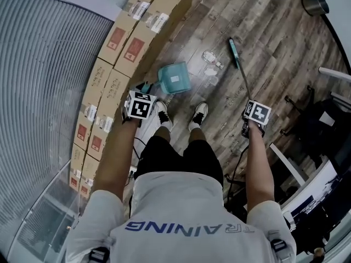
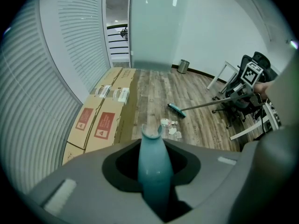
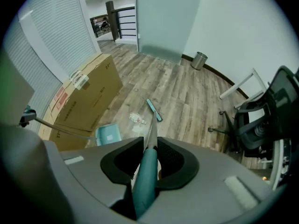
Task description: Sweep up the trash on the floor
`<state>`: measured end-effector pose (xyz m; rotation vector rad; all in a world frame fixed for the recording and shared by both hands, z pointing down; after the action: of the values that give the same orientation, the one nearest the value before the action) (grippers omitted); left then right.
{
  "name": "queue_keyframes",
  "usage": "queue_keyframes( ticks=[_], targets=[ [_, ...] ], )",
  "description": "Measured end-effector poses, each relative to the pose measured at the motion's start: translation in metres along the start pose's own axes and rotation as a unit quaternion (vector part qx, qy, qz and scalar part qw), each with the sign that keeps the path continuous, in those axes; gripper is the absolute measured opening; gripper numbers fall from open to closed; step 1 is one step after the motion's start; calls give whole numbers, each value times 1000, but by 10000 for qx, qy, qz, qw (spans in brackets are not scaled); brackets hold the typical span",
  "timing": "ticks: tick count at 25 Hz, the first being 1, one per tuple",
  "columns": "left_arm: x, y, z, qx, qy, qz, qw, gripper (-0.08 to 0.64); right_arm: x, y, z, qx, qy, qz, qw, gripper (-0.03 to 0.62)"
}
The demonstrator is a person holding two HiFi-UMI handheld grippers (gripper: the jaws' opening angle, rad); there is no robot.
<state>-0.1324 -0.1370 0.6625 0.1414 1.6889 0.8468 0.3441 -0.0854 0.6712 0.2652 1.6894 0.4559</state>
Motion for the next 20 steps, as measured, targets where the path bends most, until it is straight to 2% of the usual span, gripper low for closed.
queue_keyframes(
  ticks=[5,10,16,20],
  targets=[
    [-1,1,-2,8,6,-15,10000,97,-18,2,-44,612,-212,-191,9977,106],
    [-1,1,-1,-8,-3,-1,10000,97,-7,5,-70,1047,-307,-103,9940,106],
    [0,3,-1,-8,-19,18,10000,95,12,28,-87,691,-797,-297,9940,106],
    [1,4,0,6,-11,13,10000,95,24,39,-104,892,-1155,-326,9888,104]
  ],
)
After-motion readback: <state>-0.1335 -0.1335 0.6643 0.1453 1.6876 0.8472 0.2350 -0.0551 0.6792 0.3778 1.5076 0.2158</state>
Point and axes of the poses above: the fingertips, and each gripper's own axes: x backward along the fingers, z to its right, y out of its underside, the point moved 5 cm from there along x, backward along the fingers, and after that the axes turned 15 degrees about z, right-handed, at the moved point
